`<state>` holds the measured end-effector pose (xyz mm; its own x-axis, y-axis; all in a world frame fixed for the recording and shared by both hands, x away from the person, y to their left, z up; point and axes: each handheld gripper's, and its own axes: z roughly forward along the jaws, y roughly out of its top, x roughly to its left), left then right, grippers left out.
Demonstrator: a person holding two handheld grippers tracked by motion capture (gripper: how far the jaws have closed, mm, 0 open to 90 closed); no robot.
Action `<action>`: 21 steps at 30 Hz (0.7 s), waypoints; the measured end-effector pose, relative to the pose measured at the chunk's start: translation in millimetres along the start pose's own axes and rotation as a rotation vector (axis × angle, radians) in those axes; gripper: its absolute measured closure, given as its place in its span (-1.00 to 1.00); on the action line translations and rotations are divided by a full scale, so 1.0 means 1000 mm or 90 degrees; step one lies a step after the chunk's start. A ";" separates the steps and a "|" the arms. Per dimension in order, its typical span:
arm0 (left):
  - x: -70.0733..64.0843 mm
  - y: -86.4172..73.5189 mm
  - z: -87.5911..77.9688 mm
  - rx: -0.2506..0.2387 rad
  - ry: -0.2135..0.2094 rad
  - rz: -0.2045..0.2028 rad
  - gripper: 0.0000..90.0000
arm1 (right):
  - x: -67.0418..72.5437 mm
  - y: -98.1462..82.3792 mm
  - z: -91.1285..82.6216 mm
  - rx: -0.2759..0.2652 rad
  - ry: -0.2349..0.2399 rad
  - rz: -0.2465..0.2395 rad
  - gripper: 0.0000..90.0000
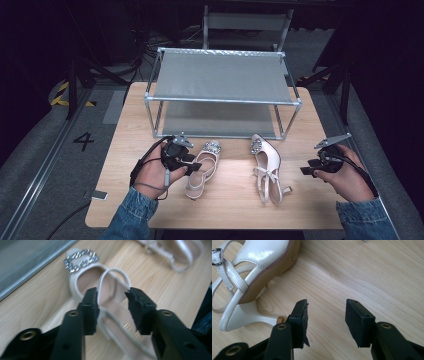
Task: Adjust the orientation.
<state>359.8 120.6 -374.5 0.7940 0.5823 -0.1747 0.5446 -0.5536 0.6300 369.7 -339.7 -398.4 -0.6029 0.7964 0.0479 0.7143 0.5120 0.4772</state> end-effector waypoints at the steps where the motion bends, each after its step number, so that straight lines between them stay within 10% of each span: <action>1: -0.002 0.001 0.003 -0.010 -0.014 -0.008 0.21 | 0.000 0.000 0.000 0.000 0.000 0.002 0.19; 11: -0.012 0.009 0.037 0.040 -0.025 -0.074 0.14 | 0.001 -0.006 0.000 0.000 -0.004 0.011 0.18; 21: -0.015 0.009 0.067 0.080 0.008 -0.063 0.14 | 0.002 -0.009 0.004 0.010 -0.002 0.012 0.18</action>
<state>371.0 67.2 -417.3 0.7315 0.6449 -0.2215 0.6505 -0.5627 0.5102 363.6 -341.4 -406.5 -0.5883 0.8068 0.0538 0.7307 0.5019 0.4628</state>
